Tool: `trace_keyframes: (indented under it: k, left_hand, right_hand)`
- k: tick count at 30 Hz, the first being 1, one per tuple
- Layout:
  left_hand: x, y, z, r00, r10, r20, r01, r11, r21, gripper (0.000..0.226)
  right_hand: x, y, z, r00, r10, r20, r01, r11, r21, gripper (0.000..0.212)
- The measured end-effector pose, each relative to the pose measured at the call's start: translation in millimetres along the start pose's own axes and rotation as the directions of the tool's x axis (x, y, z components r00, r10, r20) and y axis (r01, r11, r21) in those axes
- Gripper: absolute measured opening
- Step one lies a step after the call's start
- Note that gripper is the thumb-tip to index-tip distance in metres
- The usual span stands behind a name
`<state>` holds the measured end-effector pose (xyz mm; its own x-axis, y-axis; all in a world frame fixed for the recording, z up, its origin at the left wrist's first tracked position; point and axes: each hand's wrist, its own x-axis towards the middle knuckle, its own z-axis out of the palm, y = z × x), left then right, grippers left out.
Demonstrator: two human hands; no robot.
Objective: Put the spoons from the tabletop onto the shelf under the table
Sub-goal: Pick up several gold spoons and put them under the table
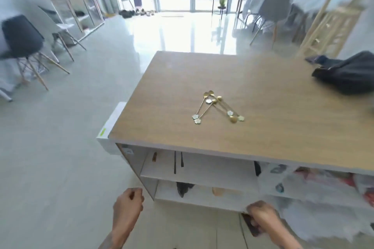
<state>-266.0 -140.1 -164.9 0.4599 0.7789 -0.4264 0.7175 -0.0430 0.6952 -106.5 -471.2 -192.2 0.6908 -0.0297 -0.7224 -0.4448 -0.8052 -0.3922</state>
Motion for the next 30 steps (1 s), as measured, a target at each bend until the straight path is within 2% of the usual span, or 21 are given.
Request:
trace_keyframes:
  k: [2, 4, 8, 13, 17, 21, 26, 30]
  left_hand:
    - [-18, 32, -8, 0.995, 0.100, -0.009, -0.099, 0.994, 0.053, 0.031]
    - [-29, 70, -14, 0.979, 0.201, -0.020, -0.199, 0.977, 0.074, 0.032]
    - [-29, 147, -20, 0.924, 0.380, -0.028, -0.375, 0.920, 0.111, 0.037]
    - [-1, 221, -6, 0.864, 0.497, 0.083, -0.504, 0.851, 0.147, 0.020]
    - [30, 260, 19, 0.837, 0.506, 0.211, -0.545, 0.806, 0.230, 0.022]
    - [55, 282, 47, 0.828, 0.445, 0.341, -0.550, 0.766, 0.334, 0.036]
    - [77, 308, 85, 0.800, 0.439, 0.410, -0.600, 0.599, 0.530, 0.058]
    - [83, 320, 106, 0.796, 0.403, 0.452, -0.606, 0.520, 0.602, 0.060]
  right_hand:
    - [-19, 1, -35, 0.997, -0.061, -0.057, 0.063, 0.998, 0.027, 0.010]
    - [-33, -15, -68, 0.988, -0.107, -0.110, 0.112, 0.993, 0.043, 0.018]
    - [-58, -70, -120, 0.925, -0.297, -0.236, 0.300, 0.954, -0.025, 0.008]
    - [-61, -142, -140, 0.855, -0.415, -0.311, 0.416, 0.907, -0.064, 0.013]
    - [-41, -199, -132, 0.836, -0.444, -0.323, 0.422, 0.896, -0.139, 0.018]
    - [-19, -244, -117, 0.826, -0.445, -0.345, 0.365, 0.890, -0.274, 0.019]
    - [12, -283, -110, 0.789, -0.469, -0.397, 0.322, 0.866, -0.383, 0.019]
    - [32, -297, -105, 0.796, -0.479, -0.370, 0.277, 0.831, -0.482, 0.021]
